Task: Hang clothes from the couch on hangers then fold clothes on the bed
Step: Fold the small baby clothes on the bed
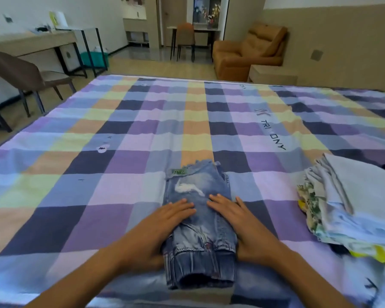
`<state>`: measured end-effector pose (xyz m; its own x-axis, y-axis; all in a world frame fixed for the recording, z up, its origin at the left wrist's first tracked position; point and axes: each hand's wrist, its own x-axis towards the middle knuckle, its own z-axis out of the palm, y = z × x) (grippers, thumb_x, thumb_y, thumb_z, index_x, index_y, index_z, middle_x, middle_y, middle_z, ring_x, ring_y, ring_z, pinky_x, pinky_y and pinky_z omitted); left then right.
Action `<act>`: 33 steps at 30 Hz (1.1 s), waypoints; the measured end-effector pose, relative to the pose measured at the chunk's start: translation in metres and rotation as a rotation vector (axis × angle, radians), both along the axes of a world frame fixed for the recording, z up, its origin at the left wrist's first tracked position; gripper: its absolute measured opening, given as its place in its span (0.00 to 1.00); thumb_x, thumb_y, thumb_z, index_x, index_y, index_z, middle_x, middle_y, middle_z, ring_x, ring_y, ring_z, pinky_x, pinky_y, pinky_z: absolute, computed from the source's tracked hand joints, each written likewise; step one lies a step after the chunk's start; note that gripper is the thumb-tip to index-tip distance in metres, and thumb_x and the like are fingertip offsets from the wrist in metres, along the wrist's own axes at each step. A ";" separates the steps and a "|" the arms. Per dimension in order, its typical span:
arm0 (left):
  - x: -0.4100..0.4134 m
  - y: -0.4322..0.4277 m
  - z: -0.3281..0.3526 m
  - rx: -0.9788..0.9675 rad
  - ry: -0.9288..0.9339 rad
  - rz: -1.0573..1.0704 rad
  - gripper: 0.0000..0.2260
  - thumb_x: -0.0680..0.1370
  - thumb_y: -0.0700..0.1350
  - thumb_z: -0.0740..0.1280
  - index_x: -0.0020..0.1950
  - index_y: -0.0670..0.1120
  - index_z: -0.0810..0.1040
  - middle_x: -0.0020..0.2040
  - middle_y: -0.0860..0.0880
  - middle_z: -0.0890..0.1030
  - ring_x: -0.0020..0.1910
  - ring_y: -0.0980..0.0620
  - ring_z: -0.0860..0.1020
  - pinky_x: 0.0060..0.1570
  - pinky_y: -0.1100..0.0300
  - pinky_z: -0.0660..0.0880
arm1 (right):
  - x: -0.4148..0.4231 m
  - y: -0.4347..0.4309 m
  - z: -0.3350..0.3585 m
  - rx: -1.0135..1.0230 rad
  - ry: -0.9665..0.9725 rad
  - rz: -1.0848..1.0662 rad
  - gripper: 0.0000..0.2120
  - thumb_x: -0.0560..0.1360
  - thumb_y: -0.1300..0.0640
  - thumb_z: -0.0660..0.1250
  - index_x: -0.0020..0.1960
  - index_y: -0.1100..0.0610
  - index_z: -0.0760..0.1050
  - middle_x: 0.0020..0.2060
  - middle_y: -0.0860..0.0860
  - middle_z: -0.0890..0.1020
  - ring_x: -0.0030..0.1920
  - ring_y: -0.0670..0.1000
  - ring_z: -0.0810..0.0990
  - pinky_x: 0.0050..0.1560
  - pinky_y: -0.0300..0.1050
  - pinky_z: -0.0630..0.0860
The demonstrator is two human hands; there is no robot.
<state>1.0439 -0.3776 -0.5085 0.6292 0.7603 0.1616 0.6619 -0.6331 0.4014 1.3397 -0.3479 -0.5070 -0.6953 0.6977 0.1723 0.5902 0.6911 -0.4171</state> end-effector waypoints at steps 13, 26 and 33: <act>0.010 0.017 0.037 -0.139 -0.403 0.219 0.07 0.73 0.55 0.70 0.50 0.60 0.82 0.44 0.61 0.84 0.45 0.64 0.81 0.46 0.59 0.77 | -0.003 0.032 0.022 -0.333 0.217 -0.204 0.22 0.71 0.40 0.68 0.55 0.56 0.82 0.49 0.49 0.86 0.50 0.40 0.80 0.60 0.54 0.77; 0.029 0.069 0.027 -0.026 -0.460 0.885 0.26 0.76 0.55 0.74 0.69 0.48 0.69 0.51 0.48 0.80 0.51 0.47 0.79 0.45 0.52 0.75 | -0.054 0.060 0.031 -0.031 0.176 -0.803 0.30 0.77 0.52 0.70 0.75 0.54 0.61 0.65 0.55 0.76 0.63 0.61 0.77 0.56 0.56 0.76; 0.046 0.086 0.023 0.244 0.031 0.362 0.31 0.80 0.58 0.45 0.80 0.49 0.64 0.81 0.49 0.59 0.82 0.48 0.50 0.79 0.46 0.48 | -0.079 0.073 0.042 0.110 0.106 -0.415 0.25 0.86 0.52 0.54 0.82 0.52 0.55 0.81 0.52 0.55 0.81 0.54 0.50 0.80 0.56 0.50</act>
